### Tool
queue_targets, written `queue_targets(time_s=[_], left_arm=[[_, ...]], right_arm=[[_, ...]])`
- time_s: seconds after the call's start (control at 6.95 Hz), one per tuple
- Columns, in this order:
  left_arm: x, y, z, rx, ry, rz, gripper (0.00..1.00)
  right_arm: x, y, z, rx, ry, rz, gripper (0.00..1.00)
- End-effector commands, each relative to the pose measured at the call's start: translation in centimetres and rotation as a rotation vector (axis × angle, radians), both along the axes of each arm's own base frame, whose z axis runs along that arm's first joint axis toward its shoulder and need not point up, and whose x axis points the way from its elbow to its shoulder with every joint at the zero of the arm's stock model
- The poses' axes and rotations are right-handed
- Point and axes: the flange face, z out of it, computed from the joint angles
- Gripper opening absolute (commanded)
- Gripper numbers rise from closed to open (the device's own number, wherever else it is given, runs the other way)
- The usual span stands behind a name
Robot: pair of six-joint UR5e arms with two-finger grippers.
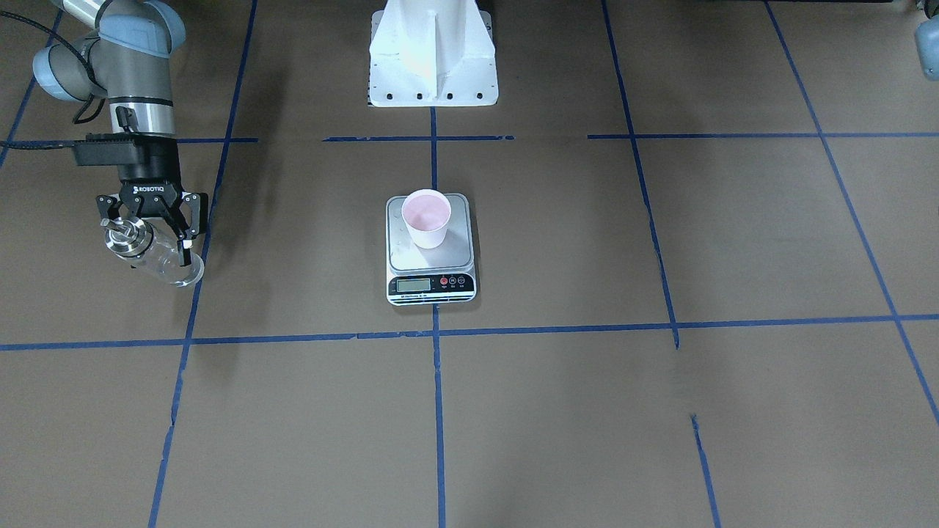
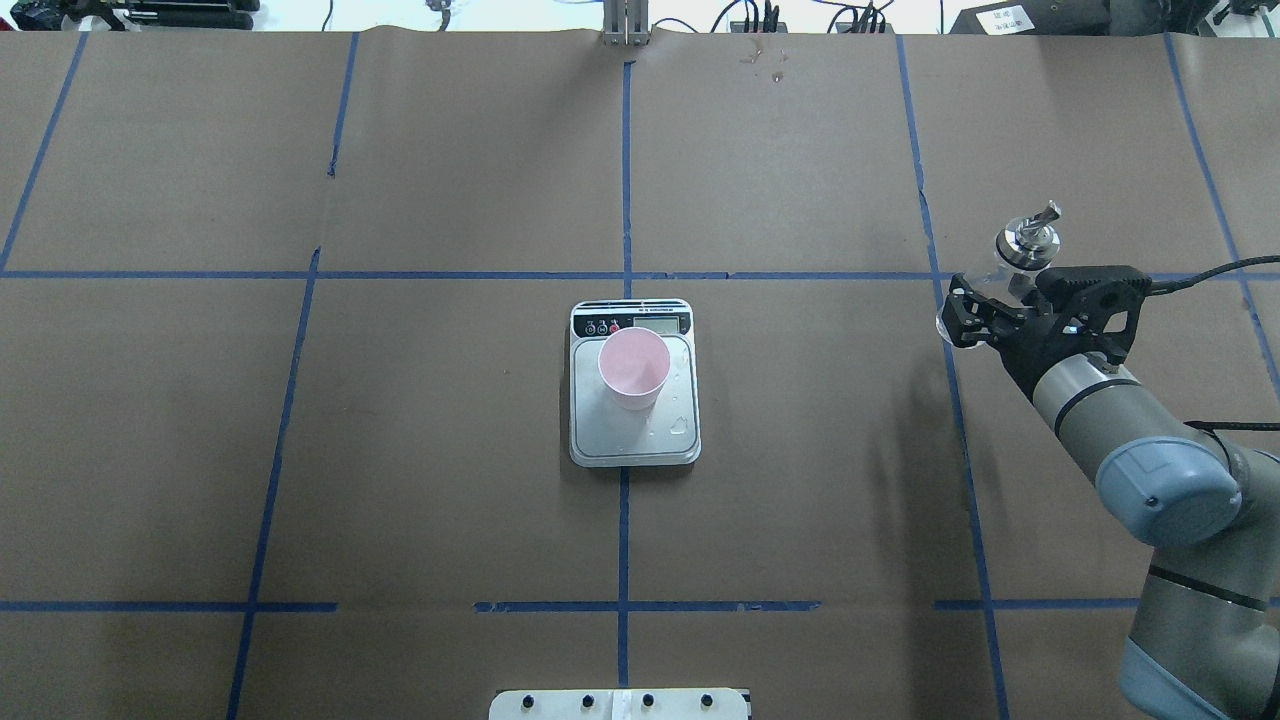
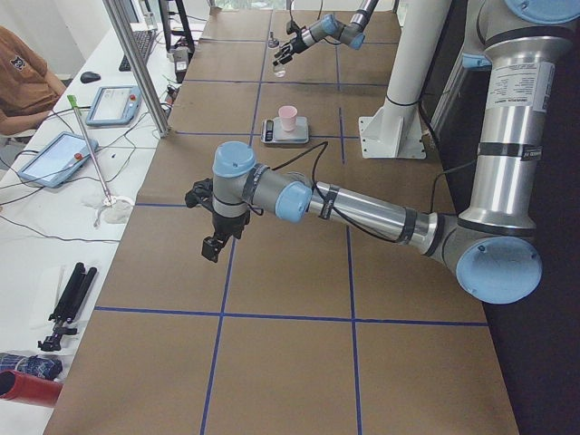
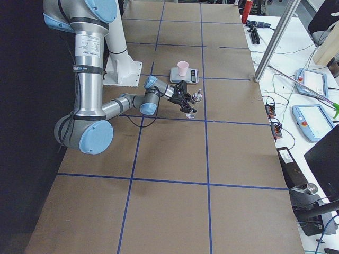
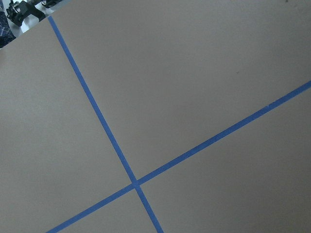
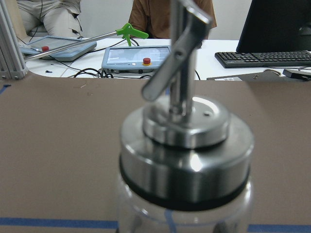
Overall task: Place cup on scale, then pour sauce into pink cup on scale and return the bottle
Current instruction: 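Lower the glass bottle with the right gripper onto the table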
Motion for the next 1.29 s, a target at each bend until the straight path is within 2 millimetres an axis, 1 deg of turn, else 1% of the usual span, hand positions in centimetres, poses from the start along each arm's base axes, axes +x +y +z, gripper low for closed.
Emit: queue_targets(time_s=[0.0, 0.43, 0.58, 1.15], left_arm=[[0.0, -0.1, 0.1, -0.002, -0.001, 0.0, 1.0], [0.0, -0.1, 0.1, -0.001, -0.002, 0.001, 1.0], [0.0, -0.1, 0.3, -0.004, -0.004, 0.0, 1.0], [0.0, -0.1, 0.2, -0.001, -0.003, 0.0, 1.0]], right_arm=[[-0.6, 0.5, -0.1, -0.016, 0.009, -0.022, 0.0], [-1.7, 1.4, 0.3, -0.019, 0.016, -0.049, 0.0], [-2.2, 1.8, 0.9, -0.025, 0.027, -0.06, 0.0], [-2.2, 2.1, 1.0, -0.027, 0.03, -0.071, 0.0]])
